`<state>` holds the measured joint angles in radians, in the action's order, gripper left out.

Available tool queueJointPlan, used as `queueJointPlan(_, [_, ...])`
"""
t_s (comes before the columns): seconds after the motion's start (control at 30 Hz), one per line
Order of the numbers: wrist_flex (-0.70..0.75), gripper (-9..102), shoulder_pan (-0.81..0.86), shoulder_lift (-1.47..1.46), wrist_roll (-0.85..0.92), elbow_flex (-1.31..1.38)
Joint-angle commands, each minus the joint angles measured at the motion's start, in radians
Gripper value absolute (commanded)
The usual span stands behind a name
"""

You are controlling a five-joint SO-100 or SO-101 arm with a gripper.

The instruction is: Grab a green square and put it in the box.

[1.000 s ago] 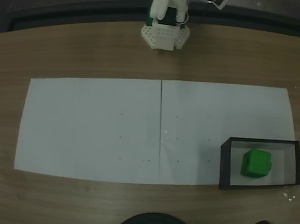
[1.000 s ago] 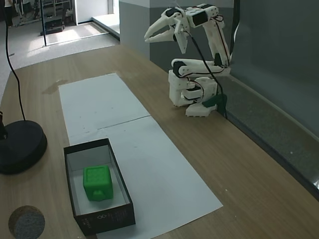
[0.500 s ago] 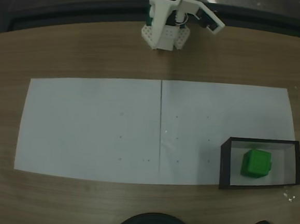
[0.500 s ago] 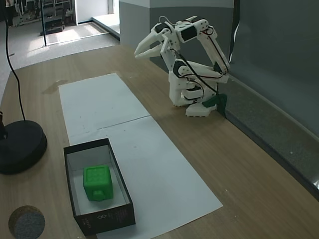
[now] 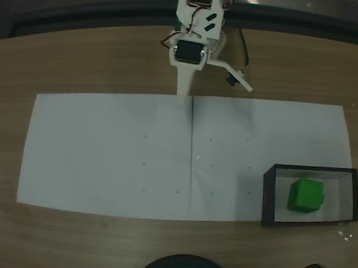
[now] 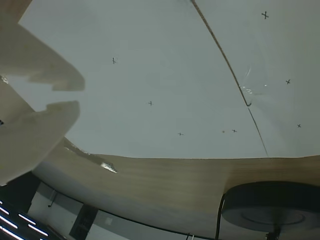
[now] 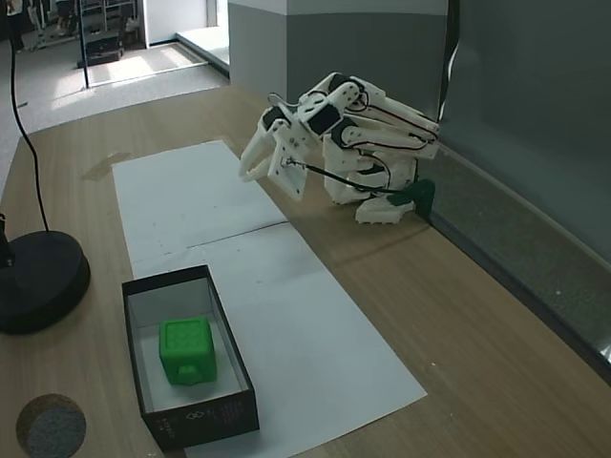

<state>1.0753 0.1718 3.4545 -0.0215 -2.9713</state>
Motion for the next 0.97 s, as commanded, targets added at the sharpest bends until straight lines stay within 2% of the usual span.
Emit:
queueJointPlan(0.0, [-0.008, 0, -0.048, 0.020, -0.015, 0.008])
queueJointPlan(0.2, [-0.006, 0, -0.189, 0.020, -0.015, -0.087])
queueJointPlan(0.33, [0.032, 0, -0.202, 0.020, -0.017, -0.078])
queueJointPlan(0.5, [0.216, 0, -0.193, 0.018, -0.017, -0.029])
queueJointPlan(0.93, [0.218, 0, -0.193, 0.020, -0.017, -0.029])
